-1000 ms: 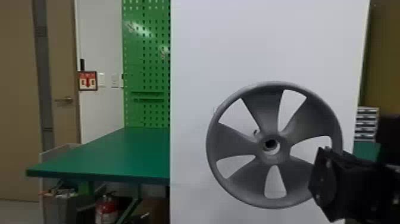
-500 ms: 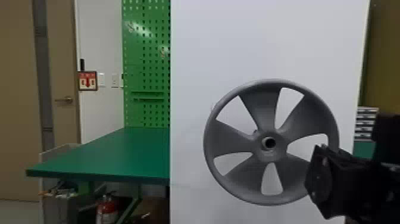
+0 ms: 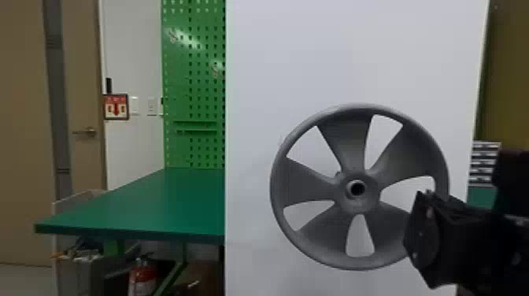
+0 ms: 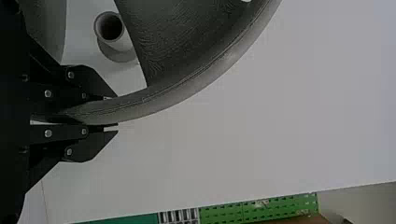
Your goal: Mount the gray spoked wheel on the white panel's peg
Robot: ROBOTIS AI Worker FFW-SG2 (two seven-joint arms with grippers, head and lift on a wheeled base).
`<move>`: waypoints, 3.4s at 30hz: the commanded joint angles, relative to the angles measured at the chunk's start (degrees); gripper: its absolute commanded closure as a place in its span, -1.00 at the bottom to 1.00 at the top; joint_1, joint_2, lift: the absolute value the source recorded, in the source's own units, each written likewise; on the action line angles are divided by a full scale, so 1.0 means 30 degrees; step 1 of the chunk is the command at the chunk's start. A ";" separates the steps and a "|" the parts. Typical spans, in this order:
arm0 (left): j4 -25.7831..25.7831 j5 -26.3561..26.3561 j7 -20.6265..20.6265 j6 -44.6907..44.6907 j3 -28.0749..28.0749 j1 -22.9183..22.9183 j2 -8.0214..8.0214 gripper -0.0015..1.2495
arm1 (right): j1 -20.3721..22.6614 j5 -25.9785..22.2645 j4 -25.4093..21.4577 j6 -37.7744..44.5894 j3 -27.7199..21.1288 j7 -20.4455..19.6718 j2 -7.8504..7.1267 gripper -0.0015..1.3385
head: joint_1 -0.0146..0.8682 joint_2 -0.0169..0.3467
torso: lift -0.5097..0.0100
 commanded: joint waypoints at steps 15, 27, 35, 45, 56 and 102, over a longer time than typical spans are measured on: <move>0.0029 -0.0059 -0.0017 -0.0002 -0.0080 -0.0015 0.0030 -0.13 | -0.0243 0.0402 0.0877 -0.0613 -0.0001 -0.0001 0.0000 0.91 | -0.69 -0.95 | -0.58; 0.0029 -0.0059 0.0012 -0.0002 -0.0109 -0.0015 0.0030 -0.12 | -0.0478 0.0402 0.1580 -0.0789 -0.0206 -0.0001 -0.0147 0.91 | -0.69 -0.95 | -0.58; 0.0029 -0.0059 0.0012 -0.0002 -0.0051 -0.0015 0.0030 -0.12 | -0.0624 0.0431 0.1990 -0.1053 -0.0440 -0.0001 -0.0352 0.91 | -0.69 -0.95 | -0.58; 0.0029 -0.0030 0.0012 -0.0002 -0.0051 -0.0015 0.0030 -0.12 | -0.0829 0.0549 0.2664 -0.1258 -0.0821 0.0731 -0.0586 0.91 | -0.69 -0.95 | -0.58; 0.0029 -0.0030 -0.0017 -0.0002 -0.0080 0.0014 0.0030 -0.12 | -0.1064 0.0959 0.3543 -0.1609 -0.1319 0.2020 -0.0850 0.91 | -0.69 -0.95 | -0.58; 0.0029 -0.0147 -0.0017 -0.0002 -0.0461 -0.0044 0.0059 -0.12 | -0.2353 0.0402 0.6619 -0.2869 -0.1671 0.4100 -0.1407 0.91 | -0.69 -0.95 | -0.58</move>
